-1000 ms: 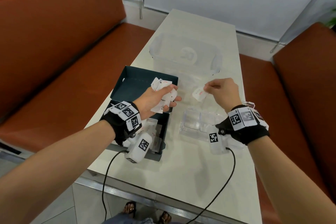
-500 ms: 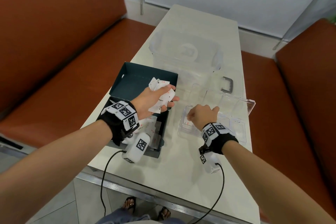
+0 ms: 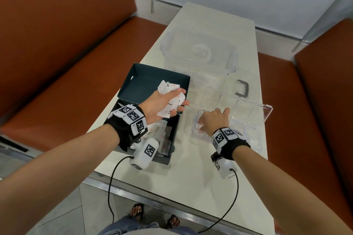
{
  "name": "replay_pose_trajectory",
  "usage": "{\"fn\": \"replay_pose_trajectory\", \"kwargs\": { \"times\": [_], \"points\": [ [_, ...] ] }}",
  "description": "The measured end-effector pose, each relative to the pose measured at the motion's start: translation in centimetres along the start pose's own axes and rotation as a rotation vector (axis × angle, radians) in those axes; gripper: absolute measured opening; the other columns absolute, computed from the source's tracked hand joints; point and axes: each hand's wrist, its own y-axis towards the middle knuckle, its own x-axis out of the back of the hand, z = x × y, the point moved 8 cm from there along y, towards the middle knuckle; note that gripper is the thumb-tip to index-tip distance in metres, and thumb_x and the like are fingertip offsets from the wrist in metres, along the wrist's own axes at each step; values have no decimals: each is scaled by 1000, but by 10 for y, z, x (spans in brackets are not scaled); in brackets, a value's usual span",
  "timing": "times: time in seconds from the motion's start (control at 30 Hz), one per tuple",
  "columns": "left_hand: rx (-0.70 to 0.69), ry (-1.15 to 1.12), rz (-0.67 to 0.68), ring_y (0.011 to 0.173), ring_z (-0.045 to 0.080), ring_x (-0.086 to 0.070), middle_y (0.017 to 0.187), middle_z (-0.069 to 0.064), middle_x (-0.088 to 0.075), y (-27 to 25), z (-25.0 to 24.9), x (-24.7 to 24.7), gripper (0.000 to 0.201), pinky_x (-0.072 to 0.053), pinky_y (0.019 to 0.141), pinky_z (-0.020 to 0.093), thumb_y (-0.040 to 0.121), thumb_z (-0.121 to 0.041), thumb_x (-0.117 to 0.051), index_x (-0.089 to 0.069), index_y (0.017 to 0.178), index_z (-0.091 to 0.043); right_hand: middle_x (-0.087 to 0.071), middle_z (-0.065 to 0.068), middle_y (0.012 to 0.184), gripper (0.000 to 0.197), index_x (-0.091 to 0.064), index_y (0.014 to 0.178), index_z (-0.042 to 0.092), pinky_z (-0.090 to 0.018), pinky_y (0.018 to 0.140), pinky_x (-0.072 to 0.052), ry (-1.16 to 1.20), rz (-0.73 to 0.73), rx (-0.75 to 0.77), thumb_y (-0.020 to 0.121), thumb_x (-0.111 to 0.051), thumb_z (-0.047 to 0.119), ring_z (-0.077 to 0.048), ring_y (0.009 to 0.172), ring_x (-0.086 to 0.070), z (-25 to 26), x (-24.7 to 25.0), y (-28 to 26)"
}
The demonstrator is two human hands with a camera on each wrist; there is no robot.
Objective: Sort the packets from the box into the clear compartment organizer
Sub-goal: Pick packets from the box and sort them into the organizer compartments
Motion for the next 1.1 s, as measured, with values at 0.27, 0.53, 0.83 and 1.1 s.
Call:
{"fn": "replay_pose_trajectory", "kwargs": {
  "times": [0.27, 0.53, 0.83, 1.1],
  "points": [
    [12, 11, -24, 69, 18, -66, 99, 16, -73, 0, 2, -2, 21, -49, 47, 20, 99, -31, -54, -60, 111, -16, -67, 8, 101, 26, -67, 105, 35, -45, 96, -22, 64, -7, 23, 85, -61, 50, -20, 106, -49, 0, 6, -7],
    [156, -71, -43, 66, 18, -68, 111, 18, -70, -1, 8, -11, 51, -48, 43, 19, 97, -55, -44, -55, 121, -10, -70, 14, 86, 18, -71, 96, 30, -32, 82, -37, 900, -374, -52, 91, -55, 37, -9, 84, -61, -29, 91, -36],
    [165, -140, 24, 91, 27, -70, 105, 16, -71, -6, 8, -29, 30, -54, 52, 21, 101, -29, -46, -53, 122, -9, -68, 6, 84, 11, -70, 88, 20, -8, 62, -43, 1335, -336, -19, 80, -75, 24, -4, 70, -62, -6, 98, -46],
    [-23, 56, -41, 69, 15, -69, 88, 9, -72, -7, -8, -20, 27, -43, 41, 17, 95, -13, -61, -61, 122, -10, -64, -3, 67, 8, -65, 89, 7, -26, 62, -51, 1795, -137, -135, 85, -71, 11, -16, 61, -62, -18, 83, -47]
  ]
}}
